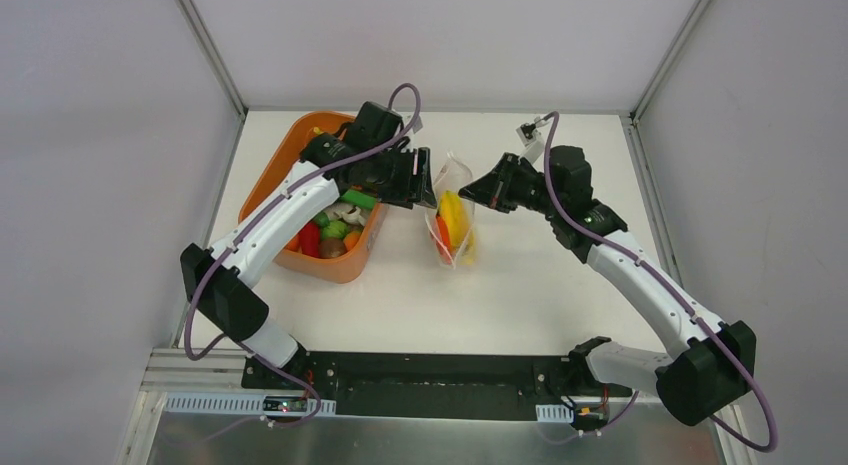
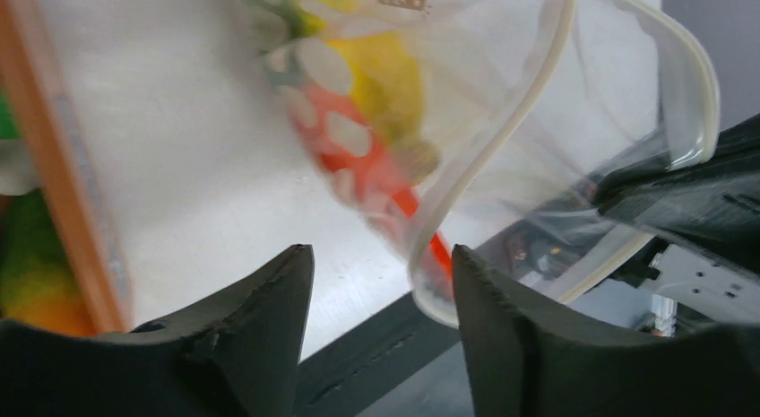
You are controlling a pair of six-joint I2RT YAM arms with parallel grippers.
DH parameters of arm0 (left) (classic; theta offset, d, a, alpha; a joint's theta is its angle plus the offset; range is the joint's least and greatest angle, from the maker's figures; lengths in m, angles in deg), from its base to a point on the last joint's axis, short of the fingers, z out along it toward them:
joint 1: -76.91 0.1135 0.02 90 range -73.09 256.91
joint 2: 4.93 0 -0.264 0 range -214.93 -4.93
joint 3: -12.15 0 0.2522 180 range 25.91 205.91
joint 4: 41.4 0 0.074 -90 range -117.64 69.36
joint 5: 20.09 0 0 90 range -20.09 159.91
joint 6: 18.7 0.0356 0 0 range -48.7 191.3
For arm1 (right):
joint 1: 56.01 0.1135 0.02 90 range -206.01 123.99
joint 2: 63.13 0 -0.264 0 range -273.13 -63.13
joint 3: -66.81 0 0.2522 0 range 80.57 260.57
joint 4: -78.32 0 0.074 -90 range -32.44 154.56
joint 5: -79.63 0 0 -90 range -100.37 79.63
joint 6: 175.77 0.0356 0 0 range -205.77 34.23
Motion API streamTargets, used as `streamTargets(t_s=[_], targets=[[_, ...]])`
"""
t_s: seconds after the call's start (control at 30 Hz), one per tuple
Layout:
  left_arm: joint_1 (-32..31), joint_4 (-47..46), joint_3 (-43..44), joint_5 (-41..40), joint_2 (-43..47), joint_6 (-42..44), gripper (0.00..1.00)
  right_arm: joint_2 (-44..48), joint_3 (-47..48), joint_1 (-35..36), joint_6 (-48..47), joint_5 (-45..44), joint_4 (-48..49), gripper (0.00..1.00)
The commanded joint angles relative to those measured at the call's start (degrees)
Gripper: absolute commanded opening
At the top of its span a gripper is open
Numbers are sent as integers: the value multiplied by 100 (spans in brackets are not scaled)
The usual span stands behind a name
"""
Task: Place the food in the zip-top bag and seal the zipper
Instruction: Adjust the zipper food storage bag at the center of the board, then pick up the fake vegetable from the bin.
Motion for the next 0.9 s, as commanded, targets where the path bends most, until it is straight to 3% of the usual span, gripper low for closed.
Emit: streamTargets(t_s=[0.0, 0.1, 0.23, 0.37, 0.43, 0.67, 0.87], targets=[[275, -205, -215, -581, 889, 357, 67, 229, 94, 20, 78, 146, 547, 0], [618, -416, -613, -864, 1362, 465, 80, 179, 94, 22, 122, 201, 524, 0], [1245, -429, -1138, -933, 1772, 437, 85, 135, -56, 22, 251, 190, 662, 0], [1603, -180, -1633, -1865, 2003, 192, 91, 69, -133, 16, 282, 138, 680, 0], [1663, -101, -1912, -2430, 2047, 123, 98, 25, -135, 22, 295, 135, 678, 0], [1950, 535, -1899, -2882, 1345, -1, 99, -92, -127, 16, 335, 157, 715, 0], [2151, 352, -1836, -3150, 639, -51, 98, -131, -143, 22, 406, 195, 749, 0]])
